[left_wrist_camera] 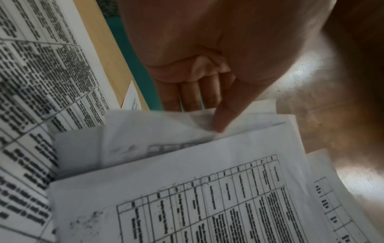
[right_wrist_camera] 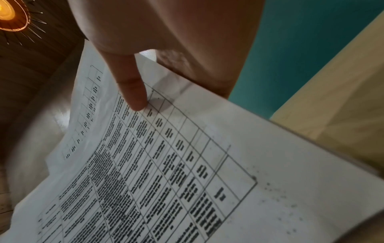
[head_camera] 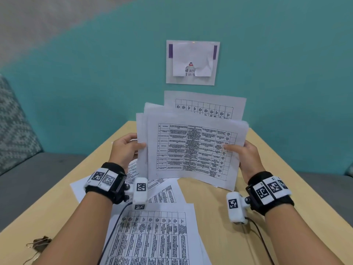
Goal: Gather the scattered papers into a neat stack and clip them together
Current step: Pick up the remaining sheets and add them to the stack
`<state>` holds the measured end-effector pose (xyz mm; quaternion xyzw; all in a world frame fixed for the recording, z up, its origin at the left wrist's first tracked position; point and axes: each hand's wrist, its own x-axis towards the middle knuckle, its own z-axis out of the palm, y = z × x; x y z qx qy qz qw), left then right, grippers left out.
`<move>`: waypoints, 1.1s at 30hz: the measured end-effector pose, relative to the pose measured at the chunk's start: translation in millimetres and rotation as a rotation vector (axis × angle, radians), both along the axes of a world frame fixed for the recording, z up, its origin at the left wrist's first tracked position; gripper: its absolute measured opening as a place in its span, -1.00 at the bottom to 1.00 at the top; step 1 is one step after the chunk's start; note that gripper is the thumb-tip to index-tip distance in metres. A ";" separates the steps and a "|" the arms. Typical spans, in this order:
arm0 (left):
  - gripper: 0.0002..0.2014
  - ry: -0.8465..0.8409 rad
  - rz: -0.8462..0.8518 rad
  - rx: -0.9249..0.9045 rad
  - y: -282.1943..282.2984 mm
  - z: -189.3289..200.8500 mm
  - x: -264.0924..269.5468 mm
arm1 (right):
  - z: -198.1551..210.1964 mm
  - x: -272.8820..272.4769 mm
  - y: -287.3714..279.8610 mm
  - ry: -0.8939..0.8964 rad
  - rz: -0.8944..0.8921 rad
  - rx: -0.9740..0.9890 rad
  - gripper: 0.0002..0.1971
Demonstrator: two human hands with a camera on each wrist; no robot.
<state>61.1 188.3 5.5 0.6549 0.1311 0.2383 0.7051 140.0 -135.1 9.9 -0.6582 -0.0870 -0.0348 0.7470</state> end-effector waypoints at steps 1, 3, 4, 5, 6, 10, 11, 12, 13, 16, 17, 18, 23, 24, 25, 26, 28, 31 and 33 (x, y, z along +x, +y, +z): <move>-0.65 0.013 -0.009 0.005 -0.6 0.2 -0.7 | 0.4 0.0 -0.1 0.000 -0.004 0.004 -0.74; -0.52 0.046 -0.045 0.014 -2.4 0.9 -1.7 | -0.9 0.5 0.0 0.004 -0.006 -0.005 -0.73; -0.49 0.061 -0.072 0.015 -4.2 0.8 -1.9 | -2.2 0.9 0.3 0.008 -0.005 -0.016 -0.72; -0.49 0.072 -0.098 0.014 -7.1 0.9 -2.0 | -3.7 1.3 0.5 0.016 -0.002 -0.025 -0.72; -0.52 0.073 -0.123 0.012 -11.1 1.0 -2.1 | -4.9 1.8 1.2 0.024 0.001 -0.030 -0.72; -0.63 0.052 -0.181 0.022 -28.1 2.3 -0.5 | -5.1 1.1 5.9 0.021 0.020 -0.060 -0.69; -0.65 0.040 -0.178 0.028 -31.0 3.5 -0.4 | -3.8 0.6 7.1 0.012 0.022 -0.060 -0.68; -0.68 0.026 -0.162 0.032 -32.9 4.5 0.5 | -2.7 0.3 8.2 0.002 0.015 -0.049 -0.68; -0.69 0.017 -0.140 0.030 -34.1 4.9 1.7 | -1.6 -0.2 8.7 -0.006 0.003 -0.025 -0.69; -0.70 0.013 -0.119 0.017 -37.9 3.6 5.0 | 0.8 -1.4 9.4 -0.020 -0.016 0.052 -0.69; -0.68 0.019 -0.129 0.014 -39.4 2.8 6.1 | 0.9 -2.0 9.9 -0.021 -0.009 0.062 -0.69; -0.67 0.020 -0.136 0.019 -41.1 1.9 7.4 | 0.7 -2.2 10.2 -0.019 -0.004 0.061 -0.68; -0.69 -0.034 -0.079 0.098 -42.7 0.5 7.4 | 2.9 -4.7 11.6 -0.015 -0.012 0.027 -0.70; -0.69 -0.049 -0.066 0.106 -42.4 1.0 6.8 | 4.8 -6.2 11.3 -0.016 -0.007 0.029 -0.71; -0.68 -0.062 -0.056 0.105 -42.3 2.1 6.0 | 6.9 -7.1 10.3 -0.024 -0.001 0.036 -0.73; -0.67 -0.075 -0.052 0.103 -42.2 3.8 5.3 | 10.5 -8.5 9.3 -0.038 0.006 0.047 -0.76; -0.67 -0.097 -0.059 0.096 -40.9 9.2 2.8 | 21.0 -11.5 5.7 -0.086 0.022 0.086 -0.75; -0.67 -0.128 -0.080 0.094 -36.1 18.4 -1.0 | 38.1 -14.3 -1.7 -0.124 0.014 0.156 -0.80; -0.66 -0.140 -0.091 0.095 -35.1 23.5 -3.7 | 45.6 -14.4 -6.0 -0.120 0.009 0.222 -0.91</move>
